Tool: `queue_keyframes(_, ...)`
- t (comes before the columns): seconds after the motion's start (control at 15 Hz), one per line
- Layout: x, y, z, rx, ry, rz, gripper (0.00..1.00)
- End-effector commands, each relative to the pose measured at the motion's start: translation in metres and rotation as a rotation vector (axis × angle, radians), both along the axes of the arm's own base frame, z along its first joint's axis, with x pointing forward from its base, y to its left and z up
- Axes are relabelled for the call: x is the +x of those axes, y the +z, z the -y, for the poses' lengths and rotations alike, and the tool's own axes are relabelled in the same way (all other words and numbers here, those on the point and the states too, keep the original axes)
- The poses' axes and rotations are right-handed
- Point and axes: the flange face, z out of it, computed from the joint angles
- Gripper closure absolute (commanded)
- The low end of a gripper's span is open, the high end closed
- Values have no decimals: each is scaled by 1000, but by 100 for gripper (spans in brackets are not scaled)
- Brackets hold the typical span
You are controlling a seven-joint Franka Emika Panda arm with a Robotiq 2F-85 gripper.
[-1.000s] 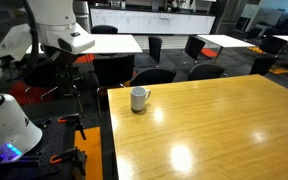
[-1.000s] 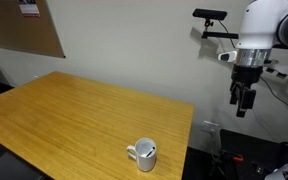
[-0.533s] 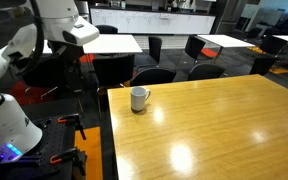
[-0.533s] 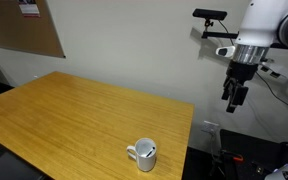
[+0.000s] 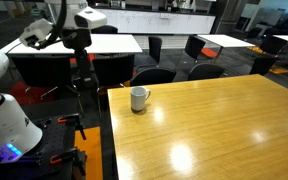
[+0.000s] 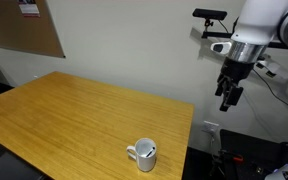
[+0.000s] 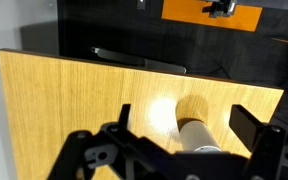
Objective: Take the marker out of the cup and put it on the table
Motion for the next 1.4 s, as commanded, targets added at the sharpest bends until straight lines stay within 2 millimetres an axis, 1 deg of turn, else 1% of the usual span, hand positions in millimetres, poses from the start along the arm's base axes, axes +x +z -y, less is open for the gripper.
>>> queue_keyframes(0.0, 21, 20, -21, -78, 22, -5, 0)
queue_keyframes(0.27, 41, 36, -42, -134, 74, -21, 0)
queue_keyframes(0.53, 65, 40, -61, -184, 122, -61, 0)
queue_keyframes(0.8, 89, 35, -79, -232, 131, -101, 0)
queue_keyframes(1.0, 103, 27, -91, -249, 137, -124, 0)
queue_keyframes(1.33, 123, 11, -105, -229, 164, -137, 0)
